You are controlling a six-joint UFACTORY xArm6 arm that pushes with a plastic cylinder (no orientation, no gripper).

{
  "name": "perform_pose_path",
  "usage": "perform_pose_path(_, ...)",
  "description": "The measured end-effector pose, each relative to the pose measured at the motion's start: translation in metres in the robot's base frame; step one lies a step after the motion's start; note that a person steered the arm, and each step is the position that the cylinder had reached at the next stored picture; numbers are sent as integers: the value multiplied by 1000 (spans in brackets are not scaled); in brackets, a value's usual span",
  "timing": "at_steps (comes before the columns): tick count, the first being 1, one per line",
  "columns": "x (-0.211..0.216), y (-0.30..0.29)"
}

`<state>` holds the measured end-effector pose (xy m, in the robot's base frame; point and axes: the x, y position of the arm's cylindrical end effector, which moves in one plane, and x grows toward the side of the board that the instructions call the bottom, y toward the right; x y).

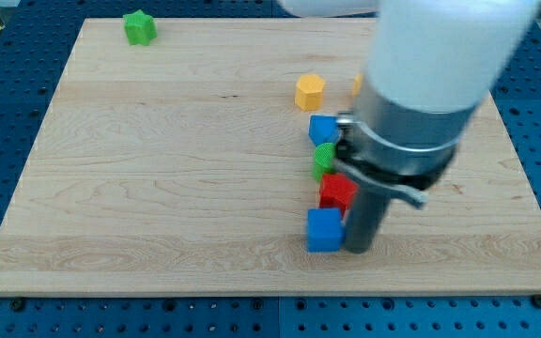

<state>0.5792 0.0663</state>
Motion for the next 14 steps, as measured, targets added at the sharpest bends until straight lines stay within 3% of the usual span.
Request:
perform_pose_path(6,0,-114)
perform_pose_path(9,-47,-88)
perform_pose_path(12,-35,-62)
perform_pose_path(14,-63,-60)
